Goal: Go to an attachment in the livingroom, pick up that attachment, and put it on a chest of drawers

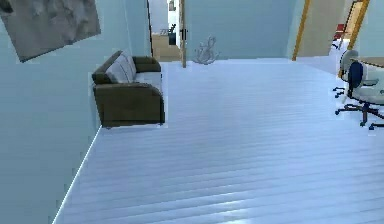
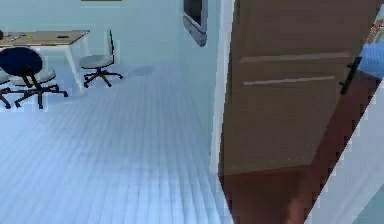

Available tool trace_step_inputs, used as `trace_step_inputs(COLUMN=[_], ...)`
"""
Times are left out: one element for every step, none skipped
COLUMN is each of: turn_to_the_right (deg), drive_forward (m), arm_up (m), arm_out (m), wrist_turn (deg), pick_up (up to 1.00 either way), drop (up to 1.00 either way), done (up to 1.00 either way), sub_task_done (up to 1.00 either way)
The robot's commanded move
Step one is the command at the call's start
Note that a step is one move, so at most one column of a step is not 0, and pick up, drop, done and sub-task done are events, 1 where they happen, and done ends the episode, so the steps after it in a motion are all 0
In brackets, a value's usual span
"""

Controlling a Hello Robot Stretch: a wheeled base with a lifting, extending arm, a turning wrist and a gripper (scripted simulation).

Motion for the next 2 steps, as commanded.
trace_step_inputs(turn_to_the_right=[0.0,45.0], drive_forward=[0.05,0.0], arm_up=[0.0,0.0], arm_out=[0.0,0.0], wrist_turn=[0.0,0.0], pick_up=[0.0,0.0], drop=[0.0,0.0], done=[0.0,0.0], sub_task_done=[0.0,0.0])
